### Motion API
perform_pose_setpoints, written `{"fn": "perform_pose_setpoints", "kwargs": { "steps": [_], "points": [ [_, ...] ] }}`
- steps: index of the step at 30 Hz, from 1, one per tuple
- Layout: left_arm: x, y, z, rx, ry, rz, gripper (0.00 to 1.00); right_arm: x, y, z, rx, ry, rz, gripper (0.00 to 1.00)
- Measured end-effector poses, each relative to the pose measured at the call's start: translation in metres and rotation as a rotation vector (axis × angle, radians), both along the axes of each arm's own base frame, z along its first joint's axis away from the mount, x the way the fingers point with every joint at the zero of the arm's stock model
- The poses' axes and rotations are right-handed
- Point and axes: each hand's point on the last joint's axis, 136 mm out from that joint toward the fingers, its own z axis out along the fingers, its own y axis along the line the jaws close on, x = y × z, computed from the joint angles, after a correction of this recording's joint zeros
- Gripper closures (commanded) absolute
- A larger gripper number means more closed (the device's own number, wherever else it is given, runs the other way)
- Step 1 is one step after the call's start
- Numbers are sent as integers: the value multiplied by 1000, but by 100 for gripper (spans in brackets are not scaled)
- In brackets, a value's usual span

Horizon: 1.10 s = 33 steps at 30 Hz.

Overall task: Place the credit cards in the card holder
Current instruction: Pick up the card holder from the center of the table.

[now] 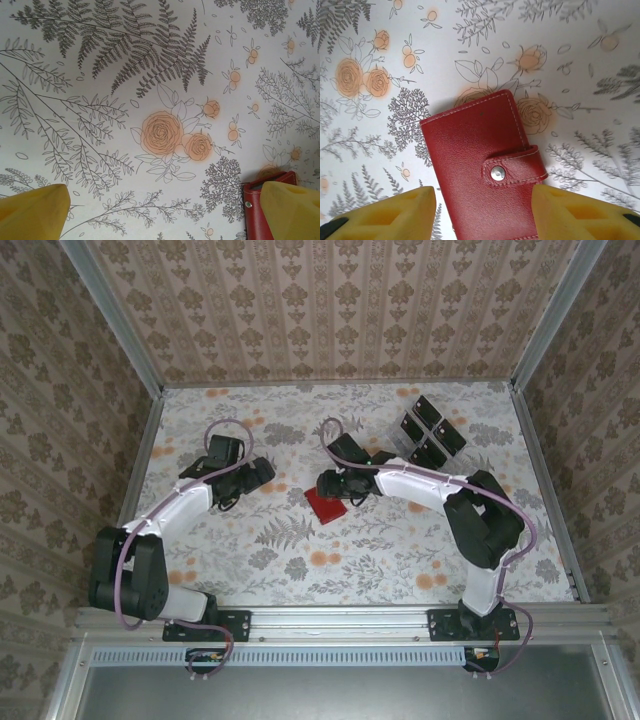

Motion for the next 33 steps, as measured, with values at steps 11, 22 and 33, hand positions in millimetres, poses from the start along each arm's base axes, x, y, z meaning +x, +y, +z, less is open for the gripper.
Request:
{"fn": "perform_pose_setpoints", "kwargs": {
  "steps": [11,22,33],
  "points": [
    [1,-2,1,-10,-4,-7,0,-2,7,-19,-284,-69,176,54],
    [0,-4,1,-10,-4,-12,0,-1,2,-38,-353,-46,215,53],
    [0,-4,1,-10,-4,-12,0,5,0,-43,-394,-61,229,72]
  ]
}}
